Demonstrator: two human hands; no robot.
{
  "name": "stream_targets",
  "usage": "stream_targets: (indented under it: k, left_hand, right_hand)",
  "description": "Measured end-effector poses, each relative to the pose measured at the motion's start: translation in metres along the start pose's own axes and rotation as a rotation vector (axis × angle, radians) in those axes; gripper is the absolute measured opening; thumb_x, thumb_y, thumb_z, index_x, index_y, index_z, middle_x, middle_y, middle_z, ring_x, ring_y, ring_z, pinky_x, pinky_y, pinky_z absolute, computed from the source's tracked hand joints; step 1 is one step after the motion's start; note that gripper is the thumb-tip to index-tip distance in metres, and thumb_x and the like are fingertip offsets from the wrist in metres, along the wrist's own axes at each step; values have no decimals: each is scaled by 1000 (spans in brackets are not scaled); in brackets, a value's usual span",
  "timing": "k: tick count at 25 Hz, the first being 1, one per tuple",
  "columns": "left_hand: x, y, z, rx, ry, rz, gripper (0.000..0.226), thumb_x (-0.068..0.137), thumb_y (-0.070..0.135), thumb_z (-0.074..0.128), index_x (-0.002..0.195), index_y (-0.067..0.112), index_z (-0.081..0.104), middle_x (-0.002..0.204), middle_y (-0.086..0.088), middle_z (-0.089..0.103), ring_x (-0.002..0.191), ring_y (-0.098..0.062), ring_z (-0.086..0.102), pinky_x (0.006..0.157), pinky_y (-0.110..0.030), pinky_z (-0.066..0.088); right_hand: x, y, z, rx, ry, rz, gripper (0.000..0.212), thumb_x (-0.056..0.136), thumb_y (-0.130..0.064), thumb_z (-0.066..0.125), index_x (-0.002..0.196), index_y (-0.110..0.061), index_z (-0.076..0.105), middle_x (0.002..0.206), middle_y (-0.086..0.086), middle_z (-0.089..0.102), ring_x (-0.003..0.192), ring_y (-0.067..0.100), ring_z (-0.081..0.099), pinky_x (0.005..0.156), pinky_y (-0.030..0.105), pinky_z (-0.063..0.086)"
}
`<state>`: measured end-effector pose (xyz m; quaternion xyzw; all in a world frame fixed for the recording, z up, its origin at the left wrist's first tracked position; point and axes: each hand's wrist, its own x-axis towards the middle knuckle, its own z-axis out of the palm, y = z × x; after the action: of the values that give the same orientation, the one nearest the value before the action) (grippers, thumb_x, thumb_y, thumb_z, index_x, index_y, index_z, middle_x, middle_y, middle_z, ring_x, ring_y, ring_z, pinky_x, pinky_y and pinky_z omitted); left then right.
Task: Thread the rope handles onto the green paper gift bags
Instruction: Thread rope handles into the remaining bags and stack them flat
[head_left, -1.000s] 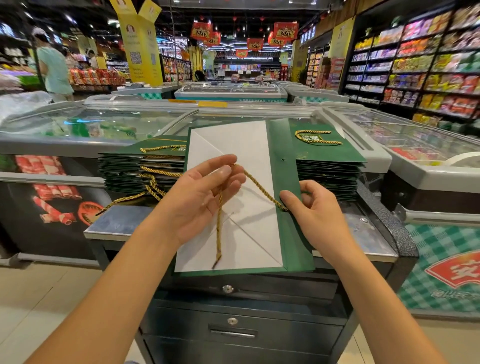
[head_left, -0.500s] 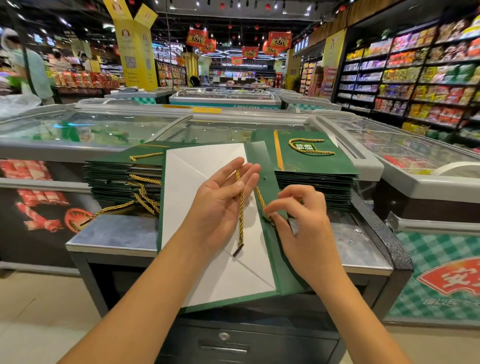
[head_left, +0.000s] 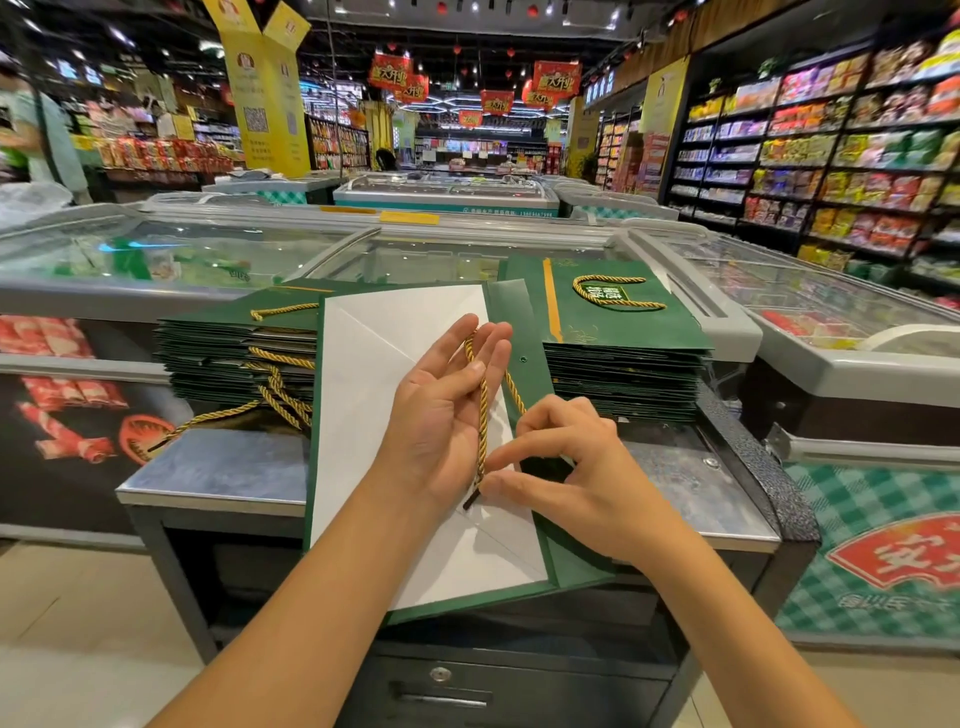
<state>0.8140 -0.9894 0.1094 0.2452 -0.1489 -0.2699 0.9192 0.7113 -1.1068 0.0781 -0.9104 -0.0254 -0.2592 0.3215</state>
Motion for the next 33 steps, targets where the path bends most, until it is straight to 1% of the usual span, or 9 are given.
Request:
stream_targets:
  k: [6,9,13,18,22,24,26,29,33]
  left_hand:
    - [0,-5,5,-42,29,23,42,97,-17,39,134,-4,53,132,-26,61,113,-30,69,90,-32,59]
    - [-1,-7,6,-42,45,18,41,97,-17,39,133,-3,54,131,-25,63,112,-30,70,89,-32,60]
    - [-1,-6,2,25,38,44,40,97,-17,42,131,-1,56,123,-23,67,109,-29,71,87,-31,60]
    - [-7,13,-6,1021,147,309,25,98,9,61,122,17,64,97,-11,70,77,-18,73,69,-29,61]
    - [-13,20,-20,1684,102,542,22,97,33,63,118,27,65,100,2,56,86,-11,54,75,-21,46]
    - [-16,18,-23,1728,75,708,22,96,36,63,114,26,68,105,5,50,99,-11,46,87,-25,42]
    - [-18,19,-26,1698,-96,827,25,92,42,63,110,26,72,109,10,55,110,-8,47,95,-30,39]
    - [-21,18,-27,1572,-444,595,28,90,37,73,113,22,74,106,13,68,102,-9,63,83,-35,54]
    - [-21,15,-31,1461,-516,437,20,86,21,78,105,21,77,92,7,72,84,-23,66,70,-46,53]
  right_hand:
    - [3,0,-3,88,-6,64,21,76,-60,66,80,-41,74,98,-21,62,106,3,49,102,50,36]
    - [3,-2,-4,60,-39,80,20,75,-62,76,75,-43,71,98,-25,61,105,2,47,100,41,34]
    - [4,-2,-4,111,-11,42,7,88,-37,75,82,-35,74,90,-19,67,94,6,53,91,39,40]
    - [4,-1,-9,352,5,97,7,98,-14,65,97,-13,71,80,1,75,80,13,71,81,26,54]
    - [6,1,-7,304,26,94,20,103,-17,56,108,-19,76,79,-7,71,77,4,62,74,15,48]
    - [5,0,-7,312,31,96,22,104,-19,55,113,-22,75,78,-18,69,77,1,61,74,14,46]
    - [5,1,-7,370,47,101,14,102,-20,60,110,-21,71,77,-11,69,75,5,62,73,21,47]
    - [5,2,-8,584,63,143,20,96,-23,66,94,-11,50,68,-1,60,70,18,57,69,37,44]
    - [5,2,-9,634,36,150,30,89,-24,69,85,-11,42,65,-5,60,67,15,57,64,26,44]
